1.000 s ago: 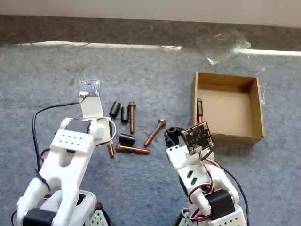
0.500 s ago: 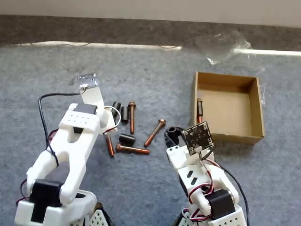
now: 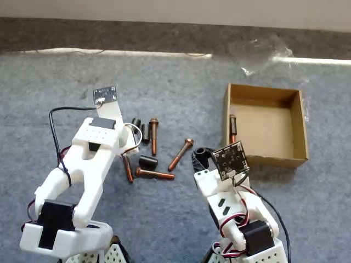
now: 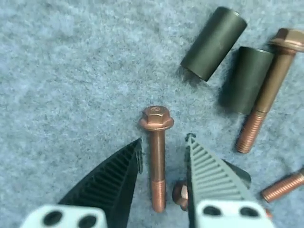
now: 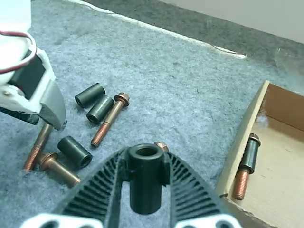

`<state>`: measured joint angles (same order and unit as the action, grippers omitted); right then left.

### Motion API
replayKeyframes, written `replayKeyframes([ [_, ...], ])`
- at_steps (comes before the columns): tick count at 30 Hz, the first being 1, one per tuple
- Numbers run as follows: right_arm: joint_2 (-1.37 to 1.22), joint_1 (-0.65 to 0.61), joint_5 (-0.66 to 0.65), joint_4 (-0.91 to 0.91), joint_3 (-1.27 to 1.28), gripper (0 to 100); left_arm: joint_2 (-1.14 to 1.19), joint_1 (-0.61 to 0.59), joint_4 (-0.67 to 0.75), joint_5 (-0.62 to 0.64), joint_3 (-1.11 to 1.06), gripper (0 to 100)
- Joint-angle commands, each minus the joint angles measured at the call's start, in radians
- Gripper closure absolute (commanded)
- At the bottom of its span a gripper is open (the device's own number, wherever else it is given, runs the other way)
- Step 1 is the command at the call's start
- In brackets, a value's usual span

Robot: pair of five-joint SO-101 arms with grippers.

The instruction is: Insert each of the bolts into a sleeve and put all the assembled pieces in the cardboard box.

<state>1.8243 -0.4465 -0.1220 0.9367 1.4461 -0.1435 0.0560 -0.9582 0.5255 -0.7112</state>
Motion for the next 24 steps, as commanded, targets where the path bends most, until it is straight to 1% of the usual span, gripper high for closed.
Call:
replayKeyframes([
  [1, 0.012, -0.012, -0.012, -0.039, -0.007, 99.1, -0.004, 0.015, 0.015, 0.008, 0.038, 84],
  [10, 0.012, -0.012, -0.012, -0.039, -0.007, 99.1, -0.001, 0.015, 0.02, 0.008, 0.01, 84],
  [16, 0.012, -0.012, -0.012, -0.039, -0.007, 99.1, -0.001, 0.01, 0.103, 0.005, -0.036, 84],
  [24, 0.012, -0.01, -0.012, -0.039, -0.007, 99.1, -0.001, 0.01, 0.13, 0.003, -0.064, 84],
])
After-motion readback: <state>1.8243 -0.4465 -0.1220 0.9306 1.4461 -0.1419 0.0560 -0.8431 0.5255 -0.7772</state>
